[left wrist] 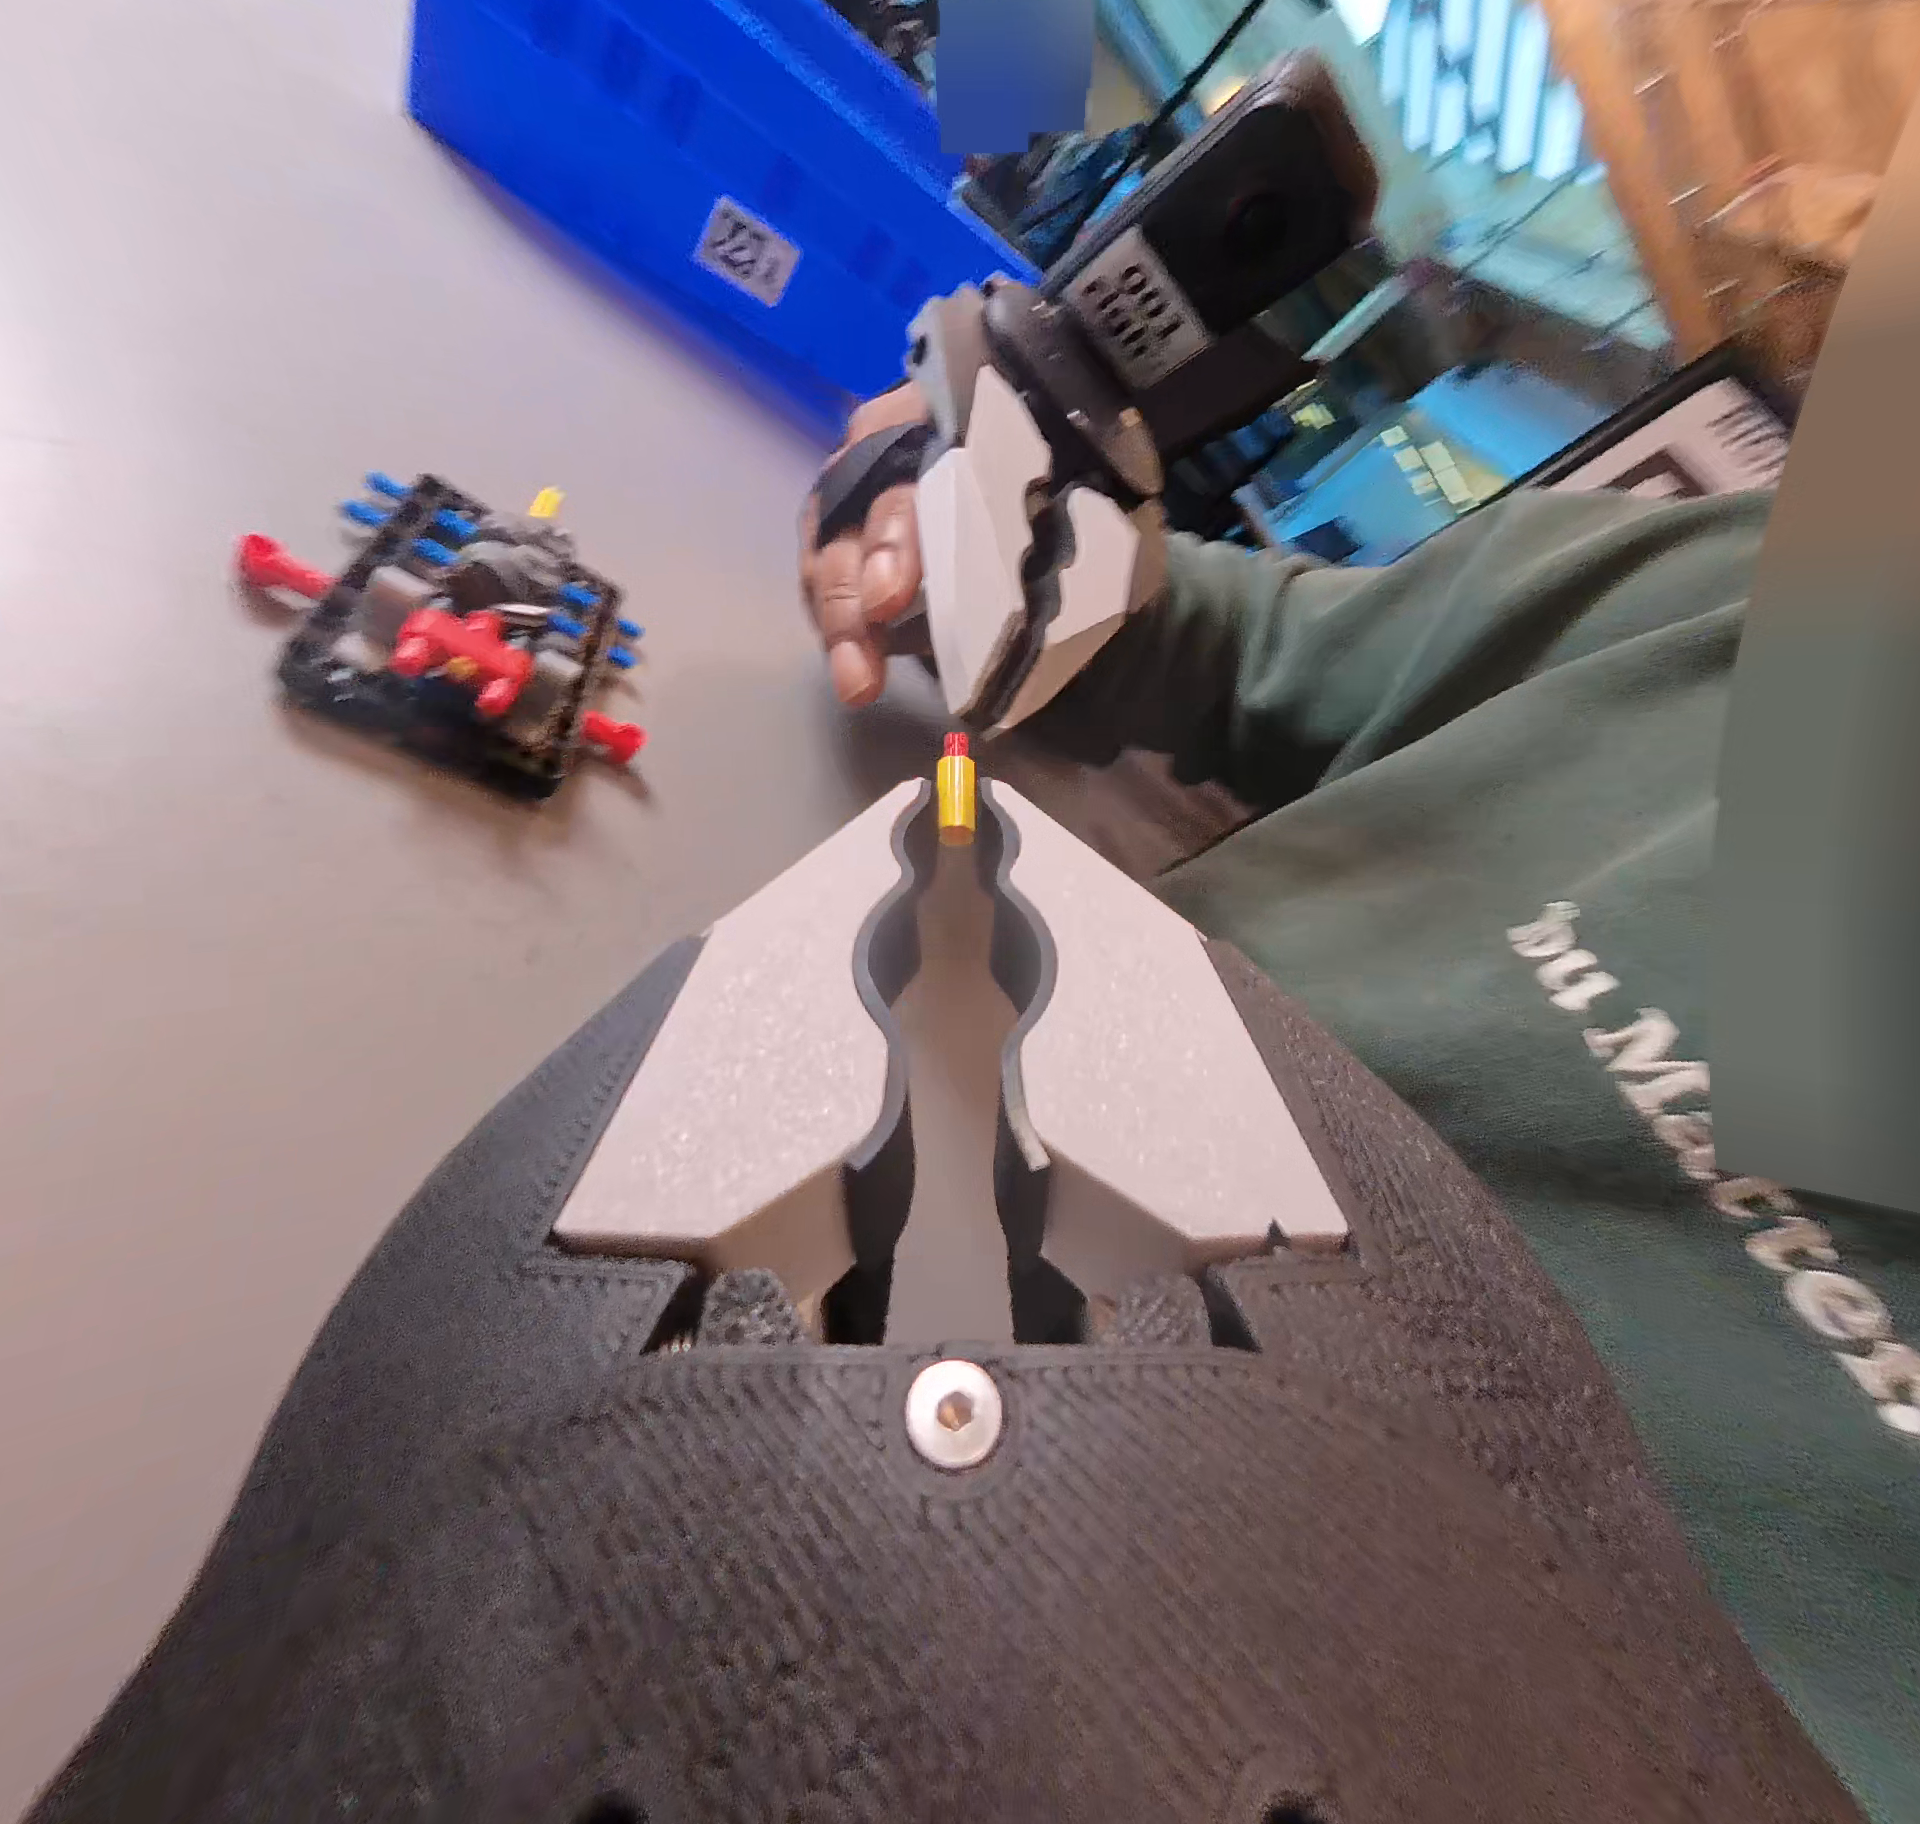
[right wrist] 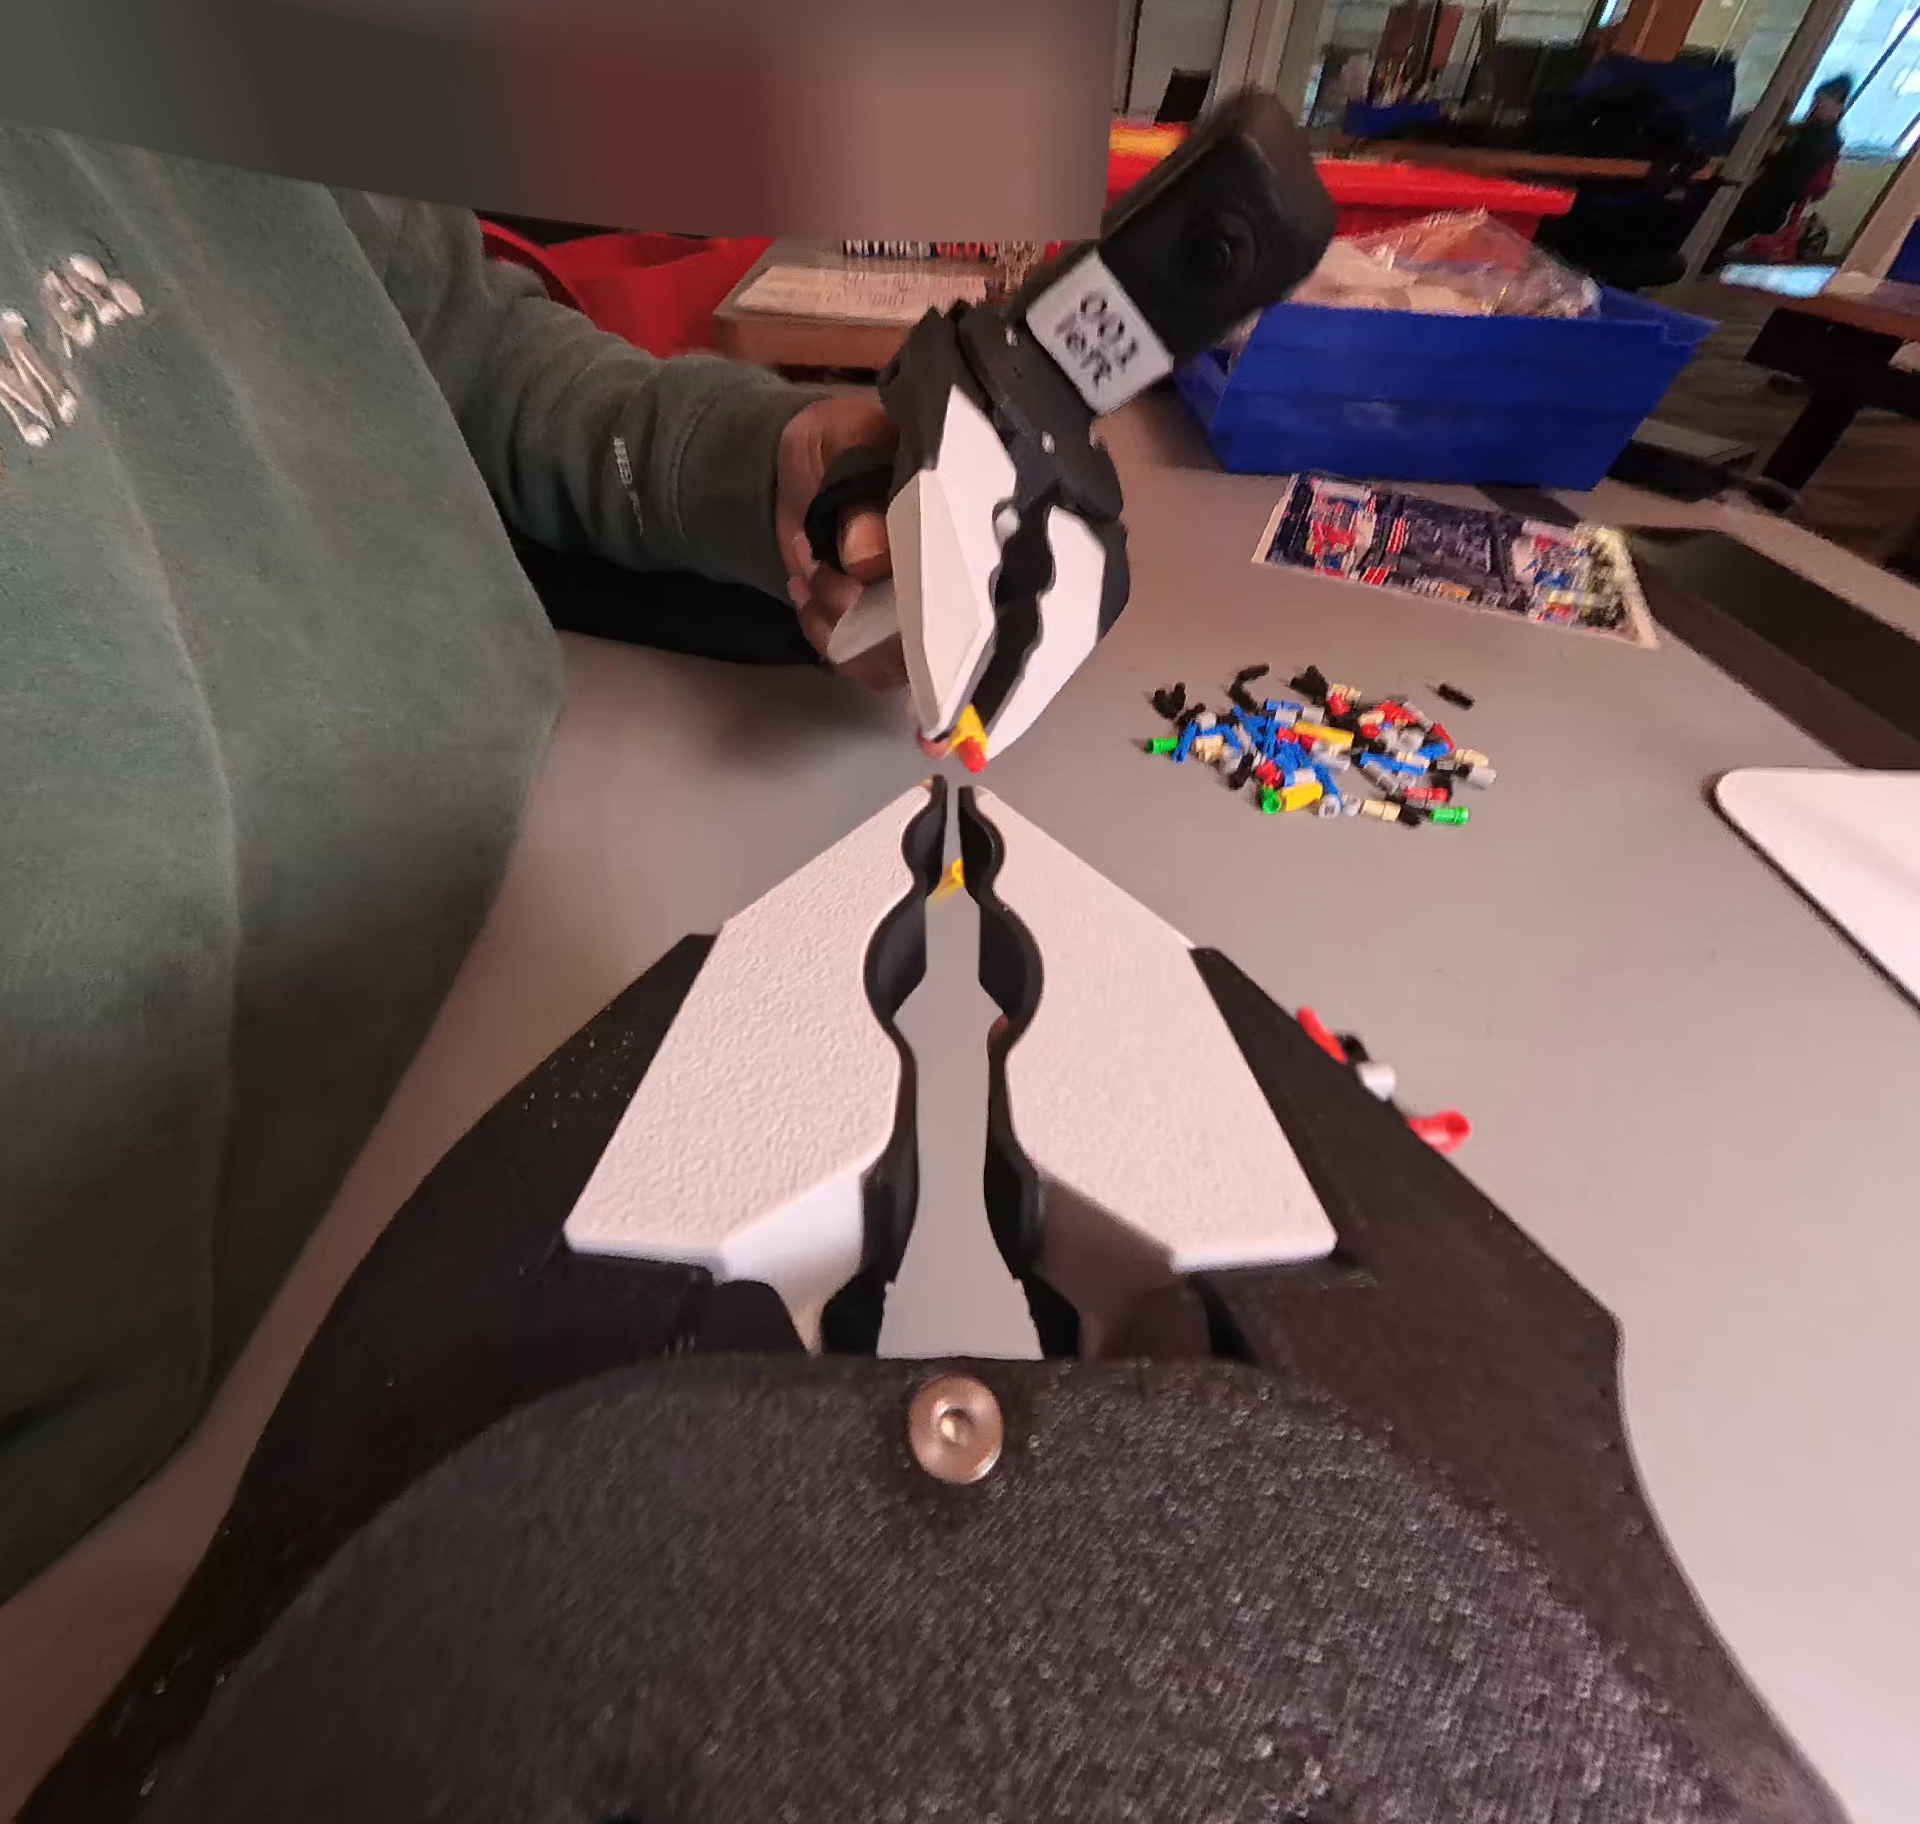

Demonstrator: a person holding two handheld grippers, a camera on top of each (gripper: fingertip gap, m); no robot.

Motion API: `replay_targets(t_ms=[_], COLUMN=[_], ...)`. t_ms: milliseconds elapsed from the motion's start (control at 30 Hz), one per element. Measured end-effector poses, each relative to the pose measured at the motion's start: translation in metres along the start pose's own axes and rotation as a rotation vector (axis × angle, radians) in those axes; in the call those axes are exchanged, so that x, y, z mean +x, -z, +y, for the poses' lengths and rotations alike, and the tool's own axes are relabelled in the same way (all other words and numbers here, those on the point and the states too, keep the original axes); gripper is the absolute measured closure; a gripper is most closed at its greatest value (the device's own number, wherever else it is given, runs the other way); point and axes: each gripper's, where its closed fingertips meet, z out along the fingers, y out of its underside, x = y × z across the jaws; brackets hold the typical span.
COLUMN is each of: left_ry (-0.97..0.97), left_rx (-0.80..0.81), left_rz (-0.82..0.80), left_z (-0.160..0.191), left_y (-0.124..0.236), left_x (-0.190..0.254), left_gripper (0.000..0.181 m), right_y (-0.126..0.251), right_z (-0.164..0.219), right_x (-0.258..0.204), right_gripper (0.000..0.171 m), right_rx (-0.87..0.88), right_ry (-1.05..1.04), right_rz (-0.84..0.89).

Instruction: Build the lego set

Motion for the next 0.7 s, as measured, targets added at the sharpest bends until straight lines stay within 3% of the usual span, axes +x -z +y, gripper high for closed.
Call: replay_targets(t_ms=[100,300,700], left_ry=[-0.054,-0.167,-0.236], left_rx=[-0.028,-0.032,-0.012], left_rz=[-0.099,-0.351,-0.485], left_z=[-0.001,-0.015,-0.021], left_y=[0.012,0.059,0.087], left_x=[-0.014,-0.053,-0.067], left_gripper=[0.176,0.176,0.176], right_y=[-0.005,-0.037,-0.087], right_z=[0.028,0.055,0.077], right_x=[-0.002,-0.005,0.008], right_gripper=[0.159,0.155,0.144], right_rx=[-0.178,-0.435,-0.817], right_ry=[0.004,0.001,0.003], right_rz=[-0.008,-0.021,-0.090])
